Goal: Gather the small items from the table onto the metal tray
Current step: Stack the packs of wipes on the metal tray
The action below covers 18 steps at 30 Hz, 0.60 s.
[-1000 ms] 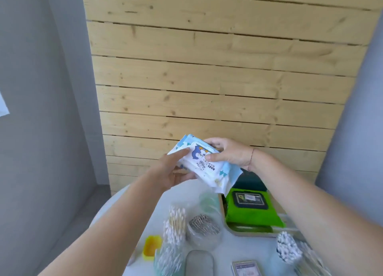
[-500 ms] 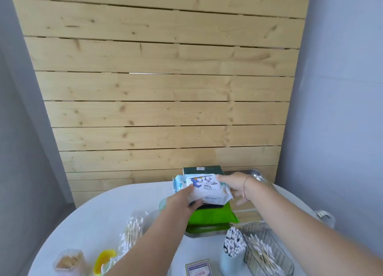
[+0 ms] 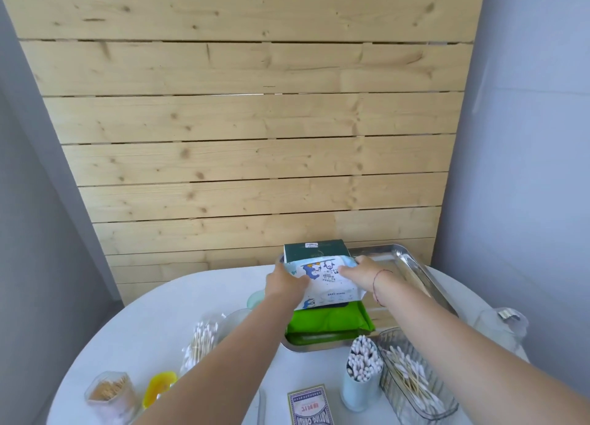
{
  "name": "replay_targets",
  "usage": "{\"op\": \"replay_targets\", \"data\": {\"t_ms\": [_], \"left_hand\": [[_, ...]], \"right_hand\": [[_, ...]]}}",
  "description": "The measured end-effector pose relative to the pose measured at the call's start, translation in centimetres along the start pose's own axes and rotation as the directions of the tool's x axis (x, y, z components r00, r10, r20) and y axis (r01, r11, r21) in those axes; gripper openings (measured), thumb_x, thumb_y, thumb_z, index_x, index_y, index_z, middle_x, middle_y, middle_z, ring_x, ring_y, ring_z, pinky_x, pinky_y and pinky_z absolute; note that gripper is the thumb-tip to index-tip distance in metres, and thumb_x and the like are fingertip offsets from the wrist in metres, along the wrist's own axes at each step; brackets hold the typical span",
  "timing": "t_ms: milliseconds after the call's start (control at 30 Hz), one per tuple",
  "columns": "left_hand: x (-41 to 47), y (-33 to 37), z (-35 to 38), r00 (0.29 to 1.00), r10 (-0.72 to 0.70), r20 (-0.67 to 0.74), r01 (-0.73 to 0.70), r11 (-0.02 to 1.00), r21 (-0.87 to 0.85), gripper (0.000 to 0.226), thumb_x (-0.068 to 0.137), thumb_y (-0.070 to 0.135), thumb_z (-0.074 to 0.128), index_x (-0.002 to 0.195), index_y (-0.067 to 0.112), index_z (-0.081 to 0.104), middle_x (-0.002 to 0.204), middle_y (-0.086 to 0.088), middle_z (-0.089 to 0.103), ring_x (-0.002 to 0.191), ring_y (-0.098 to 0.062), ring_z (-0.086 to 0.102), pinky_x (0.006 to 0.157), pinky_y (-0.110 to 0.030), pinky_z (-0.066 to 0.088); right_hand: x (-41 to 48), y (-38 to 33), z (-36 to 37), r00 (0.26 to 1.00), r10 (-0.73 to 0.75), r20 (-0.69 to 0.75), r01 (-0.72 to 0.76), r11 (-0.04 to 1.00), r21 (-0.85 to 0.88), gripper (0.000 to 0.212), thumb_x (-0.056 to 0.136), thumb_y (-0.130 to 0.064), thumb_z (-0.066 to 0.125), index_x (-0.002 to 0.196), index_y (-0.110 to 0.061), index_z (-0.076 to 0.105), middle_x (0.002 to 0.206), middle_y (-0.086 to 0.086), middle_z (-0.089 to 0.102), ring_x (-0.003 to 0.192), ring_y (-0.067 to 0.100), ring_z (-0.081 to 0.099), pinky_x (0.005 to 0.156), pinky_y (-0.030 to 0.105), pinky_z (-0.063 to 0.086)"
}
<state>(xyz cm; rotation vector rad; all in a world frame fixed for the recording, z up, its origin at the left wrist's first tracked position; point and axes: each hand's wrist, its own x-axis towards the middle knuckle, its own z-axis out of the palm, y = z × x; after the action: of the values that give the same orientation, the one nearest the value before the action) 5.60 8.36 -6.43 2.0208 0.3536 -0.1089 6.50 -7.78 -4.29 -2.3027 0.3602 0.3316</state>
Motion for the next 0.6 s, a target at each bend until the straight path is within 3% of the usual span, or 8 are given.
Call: {"op": "replay_targets", "data": {"t_ms": [67, 167, 333, 467, 567, 600], "left_hand": [[0.3, 0.1, 0.0, 0.999, 0.030, 0.027, -0.031, 0.998, 0.063, 0.066, 0.086, 0.024, 0.061, 0.145, 0.019, 0.032, 0.128, -0.012, 0.058, 0.108, -0.029, 0.060, 0.084, -0.031, 0.049], [0.9, -0.1, 0.1, 0.998, 0.023, 0.051, -0.027, 0.995, 0.093, 0.064, 0.085, 0.026, 0.063, 0.143, 0.016, 0.038, 0.124, -0.011, 0.063, 0.111, -0.028, 0.061, 0.092, -0.035, 0.052], [1.1, 0.0, 0.2, 0.999, -0.006, 0.052, -0.003, 0.986, 0.164, 0.061, 0.084, 0.027, 0.063, 0.139, 0.014, 0.042, 0.121, -0.009, 0.065, 0.110, -0.028, 0.062, 0.093, -0.036, 0.052], [0.4, -0.1, 0.3, 1.000, -0.009, 0.021, 0.005, 0.975, 0.223, 0.068, 0.085, 0.034, 0.059, 0.146, 0.022, 0.030, 0.132, -0.012, 0.055, 0.121, -0.032, 0.051, 0.104, -0.039, 0.043], [-1.6, -0.2, -0.2, 0.989, 0.115, -0.089, -0.090, 0.965, 0.245, 0.060, 0.089, 0.031, 0.053, 0.144, 0.017, 0.033, 0.141, -0.014, 0.042, 0.131, -0.034, 0.035, 0.110, -0.039, 0.029], [-2.6, -0.2, -0.5, 0.977, 0.174, -0.120, -0.145, 0.964, 0.222, 0.057, 0.090, 0.029, 0.052, 0.142, 0.014, 0.036, 0.143, -0.013, 0.040, 0.133, -0.034, 0.032, 0.111, -0.039, 0.027]], "right_hand": [[0.4, 0.3, 0.2, 1.000, 0.010, 0.002, -0.010, 0.999, -0.052, 0.065, 0.093, -0.042, 0.047, 0.145, -0.009, 0.028, 0.145, 0.013, 0.041, 0.125, 0.030, 0.047, 0.092, 0.031, 0.039], [0.7, 0.8, 0.5, 1.000, 0.013, 0.013, -0.012, 0.995, -0.098, 0.067, 0.092, -0.045, 0.047, 0.147, -0.012, 0.026, 0.149, 0.011, 0.037, 0.131, 0.031, 0.042, 0.103, 0.034, 0.036], [1.1, 0.9, 1.0, 1.000, 0.018, 0.003, -0.017, 0.997, -0.074, 0.067, 0.092, -0.044, 0.049, 0.146, -0.010, 0.027, 0.147, 0.012, 0.040, 0.130, 0.032, 0.044, 0.102, 0.035, 0.038], [0.7, 0.9, 0.9, 1.000, 0.013, -0.019, -0.015, 0.997, -0.074, 0.067, 0.092, -0.043, 0.048, 0.147, -0.011, 0.025, 0.147, 0.014, 0.039, 0.128, 0.033, 0.044, 0.101, 0.037, 0.039], [-0.5, 1.0, 0.3, 0.994, -0.065, -0.093, 0.058, 0.996, -0.067, 0.066, 0.092, -0.040, 0.048, 0.147, -0.011, 0.024, 0.144, 0.015, 0.042, 0.119, 0.030, 0.050, 0.092, 0.037, 0.045], [-0.9, 1.1, -0.1, 0.986, -0.109, -0.123, 0.103, 0.993, -0.053, 0.066, 0.092, -0.039, 0.049, 0.147, -0.011, 0.024, 0.146, 0.015, 0.039, 0.123, 0.030, 0.049, 0.096, 0.038, 0.044]]}}
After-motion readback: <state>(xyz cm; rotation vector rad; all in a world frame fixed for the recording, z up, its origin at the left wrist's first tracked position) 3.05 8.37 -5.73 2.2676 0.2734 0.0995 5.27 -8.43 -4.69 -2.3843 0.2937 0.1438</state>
